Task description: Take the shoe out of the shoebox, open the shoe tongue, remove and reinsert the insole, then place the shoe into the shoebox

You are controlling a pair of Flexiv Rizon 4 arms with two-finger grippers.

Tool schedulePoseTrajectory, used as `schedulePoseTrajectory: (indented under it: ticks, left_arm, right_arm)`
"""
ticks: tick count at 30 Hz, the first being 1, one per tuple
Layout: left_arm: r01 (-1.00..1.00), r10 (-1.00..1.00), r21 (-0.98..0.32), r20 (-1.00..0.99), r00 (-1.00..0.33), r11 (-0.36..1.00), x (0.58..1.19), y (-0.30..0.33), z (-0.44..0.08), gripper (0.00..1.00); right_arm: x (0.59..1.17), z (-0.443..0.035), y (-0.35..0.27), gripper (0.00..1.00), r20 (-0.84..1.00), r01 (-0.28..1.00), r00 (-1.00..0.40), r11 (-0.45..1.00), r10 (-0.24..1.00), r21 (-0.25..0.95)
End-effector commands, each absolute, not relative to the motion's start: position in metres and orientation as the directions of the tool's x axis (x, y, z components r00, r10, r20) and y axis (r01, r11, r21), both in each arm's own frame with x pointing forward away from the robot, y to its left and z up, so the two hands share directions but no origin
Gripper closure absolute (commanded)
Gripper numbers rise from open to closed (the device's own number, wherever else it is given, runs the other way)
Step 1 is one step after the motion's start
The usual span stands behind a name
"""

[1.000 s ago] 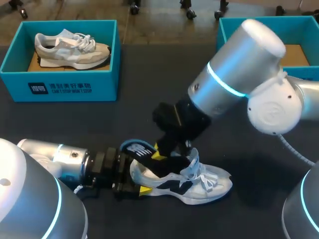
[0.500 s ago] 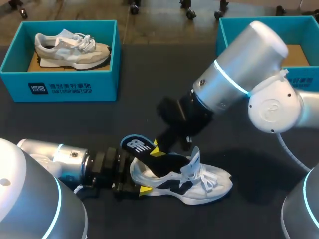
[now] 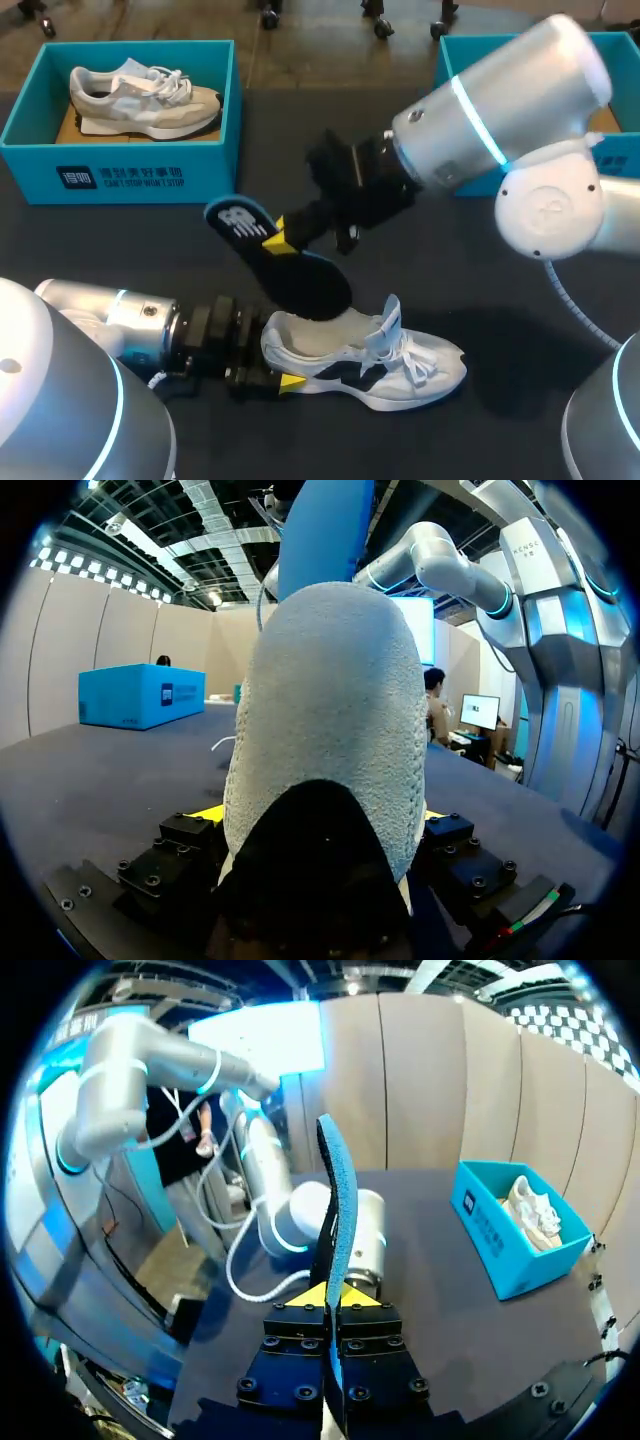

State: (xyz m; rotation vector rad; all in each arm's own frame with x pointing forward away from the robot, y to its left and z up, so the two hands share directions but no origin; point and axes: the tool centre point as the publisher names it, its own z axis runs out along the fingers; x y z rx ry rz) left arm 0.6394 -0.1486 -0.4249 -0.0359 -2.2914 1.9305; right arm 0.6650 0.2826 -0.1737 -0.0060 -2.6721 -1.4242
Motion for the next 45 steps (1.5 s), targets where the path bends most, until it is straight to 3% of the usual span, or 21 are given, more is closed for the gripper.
schedulePoseTrajectory:
  ticks: [1, 10, 18, 22, 37, 43, 45]
  left_arm:
    - [-0.075, 0.109, -0.982, 0.095, -0.99, 0.174, 0.641, -0.149, -0.432, 1.0]
    - [-0.075, 0.109, -0.982, 0.095, -0.99, 0.174, 0.641, -0.149, -0.432, 1.0]
    - [-0.075, 0.109, -0.982, 0.095, -0.99, 0.174, 0.641, -0.149, -0.432, 1.0]
    - [-0.075, 0.109, -0.982, 0.095, -0.99, 0.174, 0.641, -0.149, -0.432, 1.0]
    - [-0.075, 0.109, -0.982, 0.095, -0.99, 0.174, 0.641, -0.149, -0.432, 1.0]
    - [-0.075, 0.109, -0.982, 0.095, -0.99, 0.174, 0.641, -0.149, -0.432, 1.0]
    - [-0.075, 0.109, -0.982, 0.095, -0.99, 0.174, 0.641, -0.149, -0.432, 1.0]
  right_arm:
    - [0.662, -0.178, 0.264, 1.0, 0.099, 0.056, -0.993, 0.524, -0.055, 0.85]
    - [0.662, -0.178, 0.264, 1.0, 0.099, 0.056, -0.993, 0.524, -0.055, 0.85]
    - [0.654, -0.106, 0.265, 1.0, -0.017, -0.006, -1.0, 0.426, 0.023, 0.905]
    - [0.646, -0.066, 0.248, 1.0, 0.051, 0.06, -0.998, 0.321, 0.036, 0.945]
    - [0.646, -0.066, 0.248, 1.0, 0.051, 0.06, -0.998, 0.321, 0.036, 0.945]
    - [0.645, -0.013, 0.207, 1.0, 0.033, 0.062, -0.994, 0.284, 0.106, 0.957]
    - [0.643, -0.004, 0.2, 1.0, 0.101, 0.13, -0.987, 0.243, 0.128, 0.961]
